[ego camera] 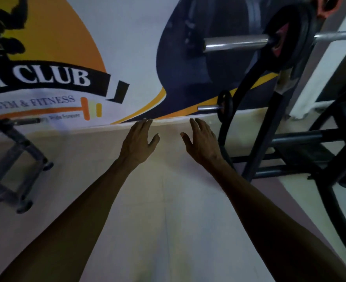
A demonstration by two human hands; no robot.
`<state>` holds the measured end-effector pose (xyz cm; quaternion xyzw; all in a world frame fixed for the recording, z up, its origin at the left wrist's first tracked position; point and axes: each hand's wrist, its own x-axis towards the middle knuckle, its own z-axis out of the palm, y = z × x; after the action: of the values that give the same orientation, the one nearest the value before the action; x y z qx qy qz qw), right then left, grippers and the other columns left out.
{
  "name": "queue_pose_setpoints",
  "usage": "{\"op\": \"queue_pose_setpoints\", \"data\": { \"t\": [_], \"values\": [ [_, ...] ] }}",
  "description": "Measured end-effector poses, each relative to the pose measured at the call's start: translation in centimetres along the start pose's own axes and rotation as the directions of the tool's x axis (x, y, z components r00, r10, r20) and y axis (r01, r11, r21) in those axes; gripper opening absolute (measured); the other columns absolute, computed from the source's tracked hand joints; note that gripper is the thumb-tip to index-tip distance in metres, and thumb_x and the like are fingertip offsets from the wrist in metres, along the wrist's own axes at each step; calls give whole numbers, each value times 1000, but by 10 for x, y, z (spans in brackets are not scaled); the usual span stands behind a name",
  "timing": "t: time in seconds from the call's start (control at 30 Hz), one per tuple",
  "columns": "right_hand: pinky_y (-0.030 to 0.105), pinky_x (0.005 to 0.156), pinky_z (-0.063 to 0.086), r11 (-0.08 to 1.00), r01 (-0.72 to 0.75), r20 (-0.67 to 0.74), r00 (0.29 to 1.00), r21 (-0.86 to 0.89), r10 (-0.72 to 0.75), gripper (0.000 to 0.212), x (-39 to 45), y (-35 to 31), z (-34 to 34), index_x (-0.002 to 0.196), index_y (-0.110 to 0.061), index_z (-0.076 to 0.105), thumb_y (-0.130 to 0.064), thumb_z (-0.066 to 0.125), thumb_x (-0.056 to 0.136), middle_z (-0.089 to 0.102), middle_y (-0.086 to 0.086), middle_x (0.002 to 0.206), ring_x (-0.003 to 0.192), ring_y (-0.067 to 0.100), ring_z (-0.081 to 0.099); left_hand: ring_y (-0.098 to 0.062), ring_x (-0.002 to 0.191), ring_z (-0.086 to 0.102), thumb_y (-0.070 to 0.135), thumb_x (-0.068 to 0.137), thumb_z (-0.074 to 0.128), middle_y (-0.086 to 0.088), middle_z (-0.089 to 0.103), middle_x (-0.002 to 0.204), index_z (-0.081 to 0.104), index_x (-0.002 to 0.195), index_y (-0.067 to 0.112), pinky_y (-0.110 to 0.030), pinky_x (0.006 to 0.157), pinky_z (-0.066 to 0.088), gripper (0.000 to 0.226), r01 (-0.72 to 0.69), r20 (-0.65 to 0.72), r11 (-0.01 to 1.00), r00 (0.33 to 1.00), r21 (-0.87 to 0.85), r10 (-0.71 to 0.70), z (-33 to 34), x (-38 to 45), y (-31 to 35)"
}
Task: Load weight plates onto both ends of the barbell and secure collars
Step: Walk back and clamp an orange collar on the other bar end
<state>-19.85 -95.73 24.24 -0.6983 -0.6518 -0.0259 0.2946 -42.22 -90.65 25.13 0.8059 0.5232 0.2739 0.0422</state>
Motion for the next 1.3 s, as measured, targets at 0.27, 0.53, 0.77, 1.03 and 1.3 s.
{"op": "queue_pose_setpoints", "data": {
  "t": [0.27,0.53,0.77,1.03,1.3],
  "values": [
    [44,93,52,985,-146,-287,951,-87,115,47,113,-2,11,137,-13,52,-44,52,102,57,9,136,124,30,56,-25,149,40,47,103,55,-6,45,160,42,156,14,-41,117,40,63,-233,-11,955,972,-182,235,26,173,-24],
    [35,88,49,955,-276,-510,840,-108,185,37,214,-12,-28,133,-17,49,-38,54,102,55,7,133,120,26,54,-27,149,37,51,103,50,-8,42,161,40,156,14,-46,120,37,65,-456,25,822,870,-340,493,16,341,-17],
    [40,93,53,887,-405,-628,755,-220,188,50,274,18,-73,143,-15,46,-41,54,102,53,8,139,124,26,52,-27,151,34,44,104,54,-10,37,163,39,157,13,-42,122,32,64,-607,-66,682,765,-408,641,18,448,36],
    [53,98,53,809,-506,-698,695,-299,176,53,315,72,-145,142,-11,50,-33,63,95,51,16,142,128,36,52,-28,149,38,38,103,59,-10,42,160,43,154,12,-44,120,35,59,-750,-182,437,582,-497,792,43,529,152],
    [42,83,58,789,-579,-777,587,-204,230,41,361,167,-217,134,-18,51,-40,55,101,54,8,130,114,24,57,-23,149,39,70,91,36,-5,45,158,44,154,17,-45,121,36,83,-719,-144,317,501,-619,854,96,577,270]
  ]
}}
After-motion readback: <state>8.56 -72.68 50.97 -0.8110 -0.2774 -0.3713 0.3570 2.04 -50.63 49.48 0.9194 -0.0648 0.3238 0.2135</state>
